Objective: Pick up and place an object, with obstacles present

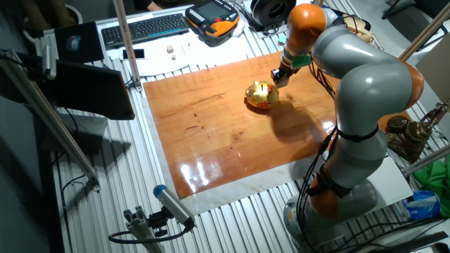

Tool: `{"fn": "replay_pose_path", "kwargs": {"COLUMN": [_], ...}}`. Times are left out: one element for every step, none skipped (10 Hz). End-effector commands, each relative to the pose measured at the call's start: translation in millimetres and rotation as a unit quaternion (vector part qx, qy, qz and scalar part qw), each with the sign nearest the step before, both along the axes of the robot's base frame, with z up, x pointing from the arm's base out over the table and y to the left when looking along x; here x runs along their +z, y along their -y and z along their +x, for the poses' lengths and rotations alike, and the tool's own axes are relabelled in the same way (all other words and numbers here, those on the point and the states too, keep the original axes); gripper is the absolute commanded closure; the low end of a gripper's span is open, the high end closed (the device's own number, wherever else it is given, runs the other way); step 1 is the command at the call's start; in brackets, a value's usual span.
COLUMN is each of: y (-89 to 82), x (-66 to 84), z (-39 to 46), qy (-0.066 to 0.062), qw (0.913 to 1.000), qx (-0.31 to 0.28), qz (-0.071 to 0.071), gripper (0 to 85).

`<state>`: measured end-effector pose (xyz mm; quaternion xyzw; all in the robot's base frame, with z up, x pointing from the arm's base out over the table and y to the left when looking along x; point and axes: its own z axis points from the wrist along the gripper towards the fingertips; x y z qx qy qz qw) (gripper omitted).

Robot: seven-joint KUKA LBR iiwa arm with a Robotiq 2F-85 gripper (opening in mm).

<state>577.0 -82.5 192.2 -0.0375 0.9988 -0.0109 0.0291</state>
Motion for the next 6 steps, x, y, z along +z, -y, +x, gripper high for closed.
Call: {"fn": "replay_pose_path", "kwargs": {"y": [-0.2,-0.2,-0.2,-10.9,-26.2,-36.0], "x": [0.2,0.2,0.2,7.1,16.3,22.3], "z": [0.1,0.1,0.1,5.4,11.5,15.5], "qy": [0.001,0.001,0.000,-0.005,-0.011,-0.015], "qw": [0.9998,0.9995,0.9993,0.9988,0.9980,0.9973], "qx": [-0.002,-0.018,-0.029,-0.044,-0.061,-0.072], "qz": [0.019,0.028,0.025,0.020,0.010,0.005], "gripper": [85.0,85.0,85.0,85.0,85.0,85.0]}}
